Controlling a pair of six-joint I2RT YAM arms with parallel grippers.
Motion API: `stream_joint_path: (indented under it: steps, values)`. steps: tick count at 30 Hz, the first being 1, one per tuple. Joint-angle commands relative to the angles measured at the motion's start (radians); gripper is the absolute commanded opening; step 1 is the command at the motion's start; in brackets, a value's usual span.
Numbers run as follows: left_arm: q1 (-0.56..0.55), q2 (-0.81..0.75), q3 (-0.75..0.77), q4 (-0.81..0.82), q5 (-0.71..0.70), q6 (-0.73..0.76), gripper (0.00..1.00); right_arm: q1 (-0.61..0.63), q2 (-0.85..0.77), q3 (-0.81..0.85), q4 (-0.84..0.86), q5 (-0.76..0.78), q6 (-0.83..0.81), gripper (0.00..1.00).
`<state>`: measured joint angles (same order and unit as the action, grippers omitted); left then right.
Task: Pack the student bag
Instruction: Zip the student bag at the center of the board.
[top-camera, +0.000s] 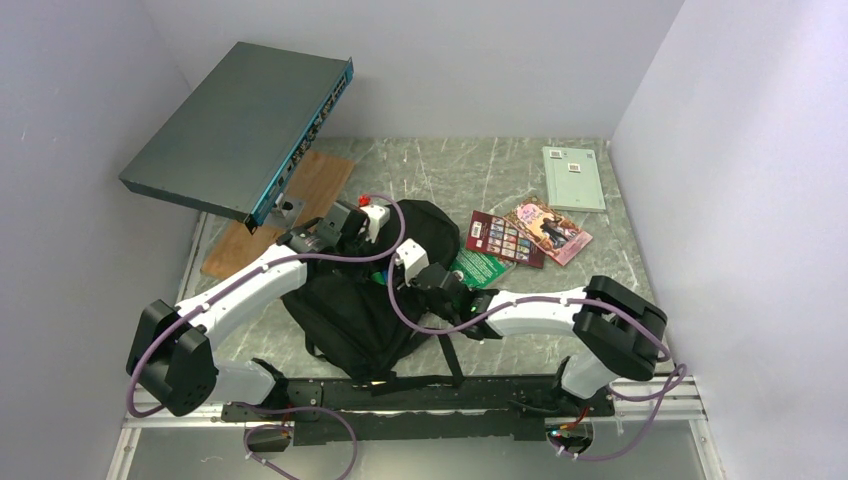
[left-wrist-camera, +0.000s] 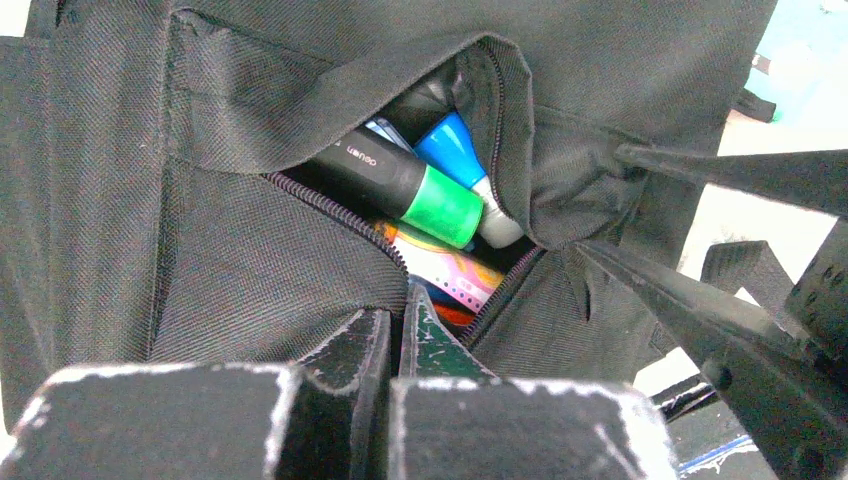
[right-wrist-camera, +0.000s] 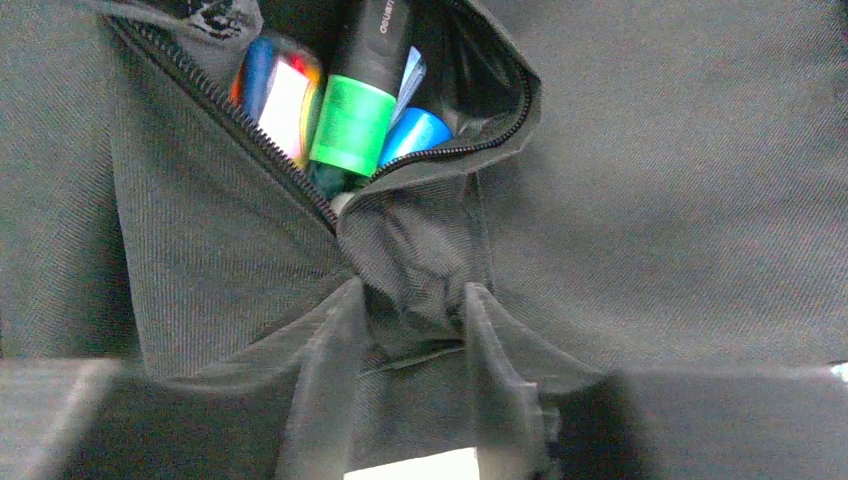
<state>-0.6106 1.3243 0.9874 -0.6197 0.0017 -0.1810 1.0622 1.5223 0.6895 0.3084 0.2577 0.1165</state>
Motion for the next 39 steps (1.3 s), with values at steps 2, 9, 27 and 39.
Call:
stream_joint_path:
  steps: [2, 9, 27, 39]
  values:
    - [-0.005, -0.034, 0.018, 0.042, 0.001, -0.001, 0.0, -0.003, 0.012, -0.002, 0.017, 0.094, 0.084, 0.15]
    - [-0.005, -0.037, 0.011, 0.047, -0.03, 0.007, 0.16, -0.004, -0.06, -0.07, 0.117, 0.067, 0.179, 0.0]
    - [-0.132, -0.484, -0.164, 0.215, 0.055, -0.237, 0.75, -0.143, -0.155, -0.191, 0.292, -0.327, 0.429, 0.0]
    - [-0.415, -0.236, -0.137, 0.293, -0.115, -0.408, 0.4, -0.206, -0.205, -0.186, 0.205, -0.467, 0.505, 0.0]
